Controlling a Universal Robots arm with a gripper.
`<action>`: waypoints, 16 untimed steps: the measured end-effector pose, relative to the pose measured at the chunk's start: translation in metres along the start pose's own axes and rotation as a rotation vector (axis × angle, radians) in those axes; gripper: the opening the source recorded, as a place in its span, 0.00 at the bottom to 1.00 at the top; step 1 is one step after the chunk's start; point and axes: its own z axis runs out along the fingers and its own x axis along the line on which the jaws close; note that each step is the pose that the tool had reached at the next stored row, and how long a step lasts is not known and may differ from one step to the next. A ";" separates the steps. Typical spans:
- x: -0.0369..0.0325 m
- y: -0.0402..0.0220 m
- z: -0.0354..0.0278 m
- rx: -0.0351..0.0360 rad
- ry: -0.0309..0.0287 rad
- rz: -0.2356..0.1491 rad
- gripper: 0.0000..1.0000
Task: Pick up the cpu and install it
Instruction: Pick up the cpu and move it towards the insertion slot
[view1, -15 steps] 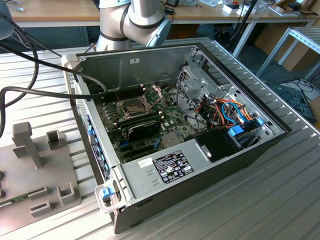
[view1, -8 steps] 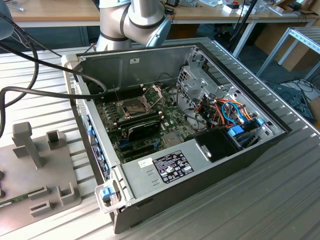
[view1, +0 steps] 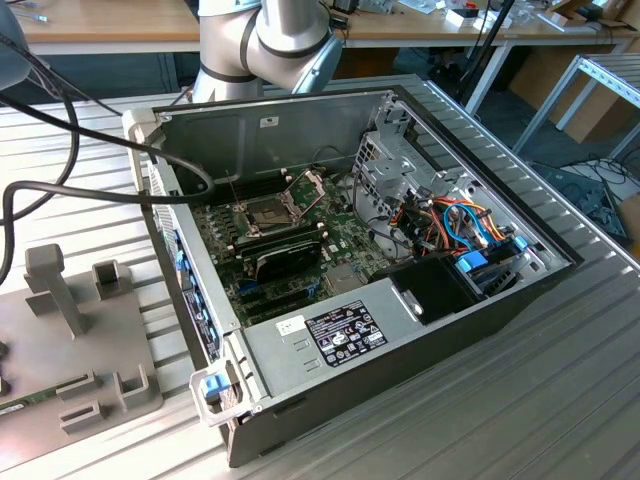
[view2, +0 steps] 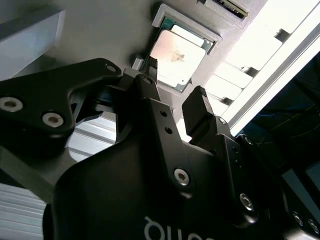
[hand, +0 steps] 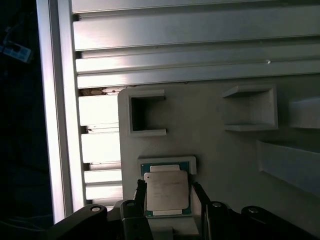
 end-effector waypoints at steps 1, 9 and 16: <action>0.0000 0.0000 0.0011 0.0005 0.0001 0.000 0.48; 0.0000 -0.0002 0.0037 0.0020 -0.0002 0.000 0.48; -0.0001 -0.0005 0.0061 0.0242 -0.0014 0.000 0.55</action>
